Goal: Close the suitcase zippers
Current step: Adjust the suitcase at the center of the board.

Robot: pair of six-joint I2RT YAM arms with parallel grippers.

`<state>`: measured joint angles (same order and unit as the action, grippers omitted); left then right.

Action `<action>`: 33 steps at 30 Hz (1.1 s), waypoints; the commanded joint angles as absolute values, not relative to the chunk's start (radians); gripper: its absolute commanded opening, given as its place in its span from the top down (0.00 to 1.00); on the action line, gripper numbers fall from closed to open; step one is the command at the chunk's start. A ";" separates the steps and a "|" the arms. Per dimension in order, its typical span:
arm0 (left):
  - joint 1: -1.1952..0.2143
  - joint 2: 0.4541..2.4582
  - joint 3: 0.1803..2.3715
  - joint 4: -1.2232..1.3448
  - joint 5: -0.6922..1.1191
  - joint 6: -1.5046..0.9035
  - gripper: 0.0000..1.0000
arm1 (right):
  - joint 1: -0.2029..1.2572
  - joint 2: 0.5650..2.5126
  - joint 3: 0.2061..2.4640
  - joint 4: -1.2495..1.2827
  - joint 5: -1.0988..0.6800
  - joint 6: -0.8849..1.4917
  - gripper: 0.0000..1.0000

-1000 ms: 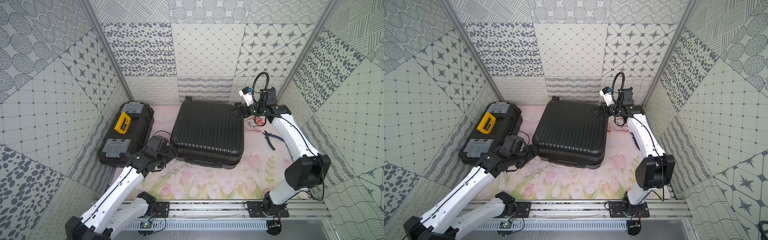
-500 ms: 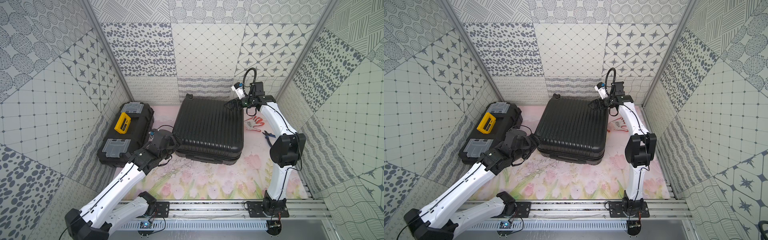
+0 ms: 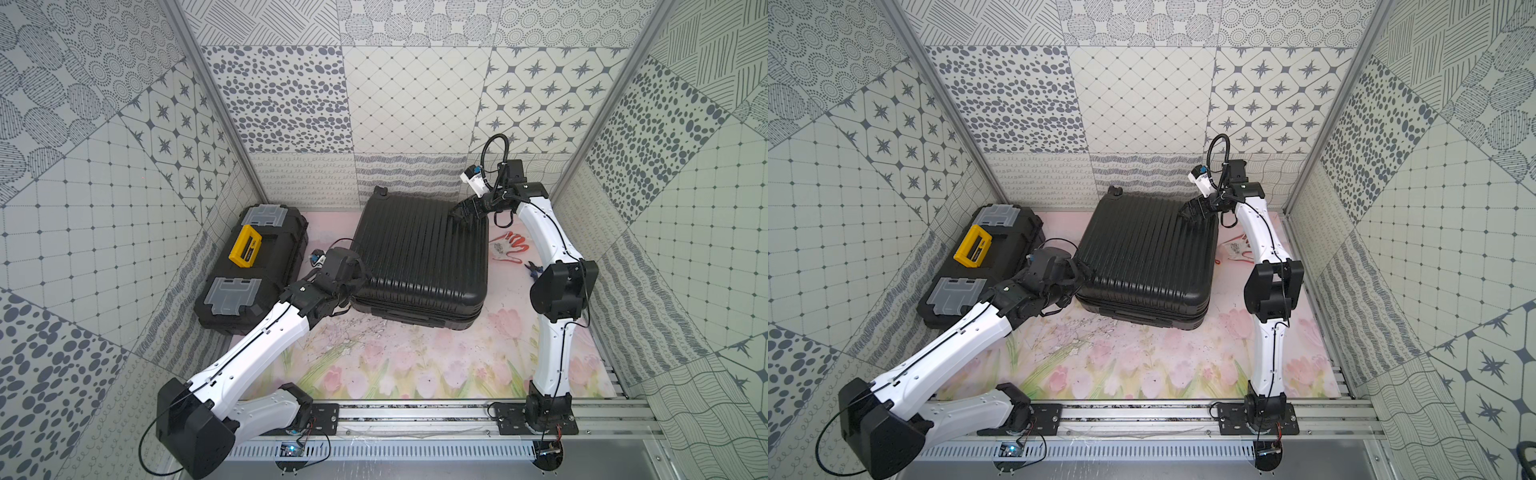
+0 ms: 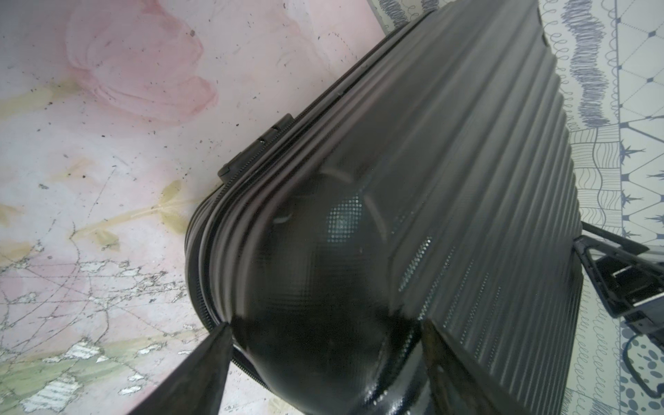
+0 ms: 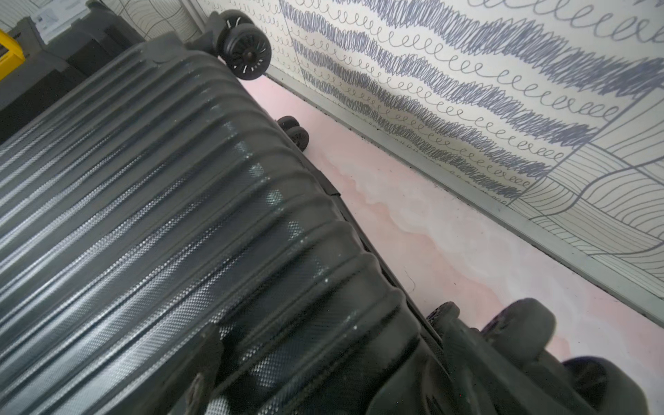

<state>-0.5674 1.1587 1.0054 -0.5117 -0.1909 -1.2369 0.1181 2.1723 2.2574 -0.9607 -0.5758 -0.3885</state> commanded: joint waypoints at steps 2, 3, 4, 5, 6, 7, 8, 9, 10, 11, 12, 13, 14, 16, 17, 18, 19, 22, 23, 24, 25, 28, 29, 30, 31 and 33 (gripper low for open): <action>-0.523 1.204 0.992 -0.407 -0.126 -1.199 0.19 | 0.108 2.159 2.159 -1.238 -0.570 -0.487 0.02; -0.503 1.209 0.993 -0.406 -0.108 -1.186 0.19 | 0.103 2.153 2.143 -1.255 -0.569 -0.493 0.03; -0.482 1.214 0.996 -0.405 -0.093 -1.173 0.20 | 0.099 2.149 2.134 -1.278 -0.566 -0.496 0.02; -0.465 1.216 0.999 -0.402 -0.079 -1.160 0.20 | 0.095 2.145 2.129 -1.298 -0.566 -0.499 0.03; -0.444 1.221 1.004 -0.404 -0.066 -1.141 0.20 | 0.092 2.136 2.115 -1.311 -0.566 -0.497 0.03; -0.423 1.226 1.014 -0.409 -0.053 -1.118 0.20 | 0.091 2.122 2.090 -1.313 -0.567 -0.500 0.03; -0.405 1.230 1.025 -0.416 -0.043 -1.099 0.20 | 0.089 2.111 2.075 -1.314 -0.569 -0.499 0.03; -0.384 1.239 1.037 -0.425 -0.024 -1.078 0.20 | 0.089 2.099 2.056 -1.319 -0.564 -0.498 0.03; -0.361 1.249 1.047 -0.424 0.000 -1.061 0.20 | 0.089 2.088 2.042 -1.330 -0.560 -0.497 0.03; -0.344 1.260 1.053 -0.424 0.024 -1.049 0.20 | 0.085 2.081 2.031 -1.347 -0.565 -0.494 0.03; -0.327 1.273 1.064 -0.426 0.048 -1.033 0.20 | 0.083 2.067 2.012 -1.358 -0.573 -0.487 0.04; -0.315 1.293 1.076 -0.426 0.070 -1.014 0.21 | 0.083 2.049 1.984 -1.358 -0.579 -0.479 0.05; -0.306 1.309 1.088 -0.428 0.092 -0.998 0.21 | 0.083 2.033 1.958 -1.353 -0.581 -0.472 0.05; -0.285 1.349 1.116 -0.434 0.134 -0.957 0.21 | 0.083 1.991 1.896 -1.322 -0.572 -0.438 0.06; -0.275 1.367 1.129 -0.437 0.149 -0.936 0.21 | 0.083 1.973 1.871 -1.308 -0.578 -0.423 0.06; -0.265 1.387 1.143 -0.444 0.160 -0.915 0.21 | 0.084 1.940 1.838 -1.289 -0.590 -0.404 0.06; -0.254 1.404 1.158 -0.445 0.167 -0.895 0.21 | 0.087 1.907 1.805 -1.266 -0.601 -0.378 0.06; -0.218 1.448 1.193 -0.445 0.187 -0.849 0.22 | 0.103 1.830 1.712 -1.259 -0.612 -0.355 0.07; -0.210 1.462 1.205 -0.474 0.191 -0.836 0.22 | 0.108 1.804 1.678 -1.251 -0.616 -0.347 0.08; -0.201 1.480 1.224 -0.481 0.200 -0.818 0.22 | 0.111 1.770 1.635 -1.230 -0.614 -0.327 0.07; -0.196 1.498 1.246 -0.494 0.210 -0.798 0.22 | 0.113 1.738 1.601 -1.210 -0.608 -0.305 0.07; -0.190 1.548 1.309 -0.528 0.228 -0.737 0.22 | 0.117 1.656 1.521 -1.164 -0.584 -0.248 0.08; -0.188 1.560 1.328 -0.542 0.227 -0.719 0.22 | 0.122 1.629 1.499 -1.152 -0.593 -0.228 0.08; -0.185 1.573 1.346 -0.558 0.222 -0.694 0.22 | 0.134 1.600 1.473 -1.134 -0.588 -0.204 0.09; -0.182 1.581 1.361 -0.573 0.216 -0.673 0.22 | 0.154 1.571 1.444 -1.116 -0.568 -0.181 0.08; -0.176 1.590 1.388 -0.611 0.200 -0.639 0.22 | 0.177 1.522 1.395 -1.097 -0.538 -0.134 0.09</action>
